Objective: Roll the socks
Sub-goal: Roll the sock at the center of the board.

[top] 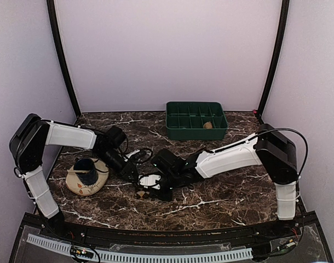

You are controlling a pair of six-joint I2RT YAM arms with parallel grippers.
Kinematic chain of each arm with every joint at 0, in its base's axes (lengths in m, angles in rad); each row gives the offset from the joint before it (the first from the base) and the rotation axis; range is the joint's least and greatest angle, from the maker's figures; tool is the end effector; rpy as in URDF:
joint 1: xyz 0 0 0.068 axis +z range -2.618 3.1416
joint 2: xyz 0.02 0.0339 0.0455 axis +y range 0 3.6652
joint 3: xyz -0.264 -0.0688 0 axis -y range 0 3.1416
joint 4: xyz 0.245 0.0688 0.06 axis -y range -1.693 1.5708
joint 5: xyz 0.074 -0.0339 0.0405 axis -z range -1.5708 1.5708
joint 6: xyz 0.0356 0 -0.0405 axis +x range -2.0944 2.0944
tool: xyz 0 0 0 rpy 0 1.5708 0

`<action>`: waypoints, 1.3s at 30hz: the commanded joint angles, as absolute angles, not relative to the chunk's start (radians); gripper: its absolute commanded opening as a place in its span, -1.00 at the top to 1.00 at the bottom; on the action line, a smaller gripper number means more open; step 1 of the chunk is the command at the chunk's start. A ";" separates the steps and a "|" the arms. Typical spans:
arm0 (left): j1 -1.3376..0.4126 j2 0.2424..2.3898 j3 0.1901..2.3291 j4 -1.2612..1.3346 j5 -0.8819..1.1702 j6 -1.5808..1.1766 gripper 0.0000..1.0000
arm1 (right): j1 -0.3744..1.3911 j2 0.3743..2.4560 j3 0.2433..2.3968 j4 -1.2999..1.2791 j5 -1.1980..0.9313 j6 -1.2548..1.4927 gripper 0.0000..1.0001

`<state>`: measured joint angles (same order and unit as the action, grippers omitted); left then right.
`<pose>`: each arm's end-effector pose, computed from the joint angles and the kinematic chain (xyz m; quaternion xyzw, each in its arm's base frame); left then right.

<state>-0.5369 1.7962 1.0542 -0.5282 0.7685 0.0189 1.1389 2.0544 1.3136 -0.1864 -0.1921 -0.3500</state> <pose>0.2706 -0.1899 0.1544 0.3054 0.8661 -0.3938 0.0393 0.1736 0.3928 0.1390 -0.6621 0.6739 0.2050 0.2557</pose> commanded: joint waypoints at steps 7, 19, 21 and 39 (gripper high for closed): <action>-0.532 1.583 0.885 -0.316 0.548 -0.123 0.47 | 1.116 2.149 1.437 -0.439 -0.309 -0.220 1.00; -0.676 1.311 0.629 -0.061 0.247 -0.243 0.48 | 1.060 2.250 1.577 -0.613 -0.535 -0.134 1.00; -0.718 1.290 0.606 -0.038 0.197 -0.245 0.48 | 1.047 2.255 1.581 -0.615 -0.570 -0.122 1.00; -0.929 1.213 0.570 -0.038 0.053 -0.145 0.32 | 0.941 2.366 1.745 -0.772 -0.804 -0.137 1.00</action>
<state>-0.8841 1.2064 0.5278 -0.0124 0.0971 -0.2192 0.9607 2.3116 1.7103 -0.6647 -0.7860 -0.1215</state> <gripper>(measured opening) 0.331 0.063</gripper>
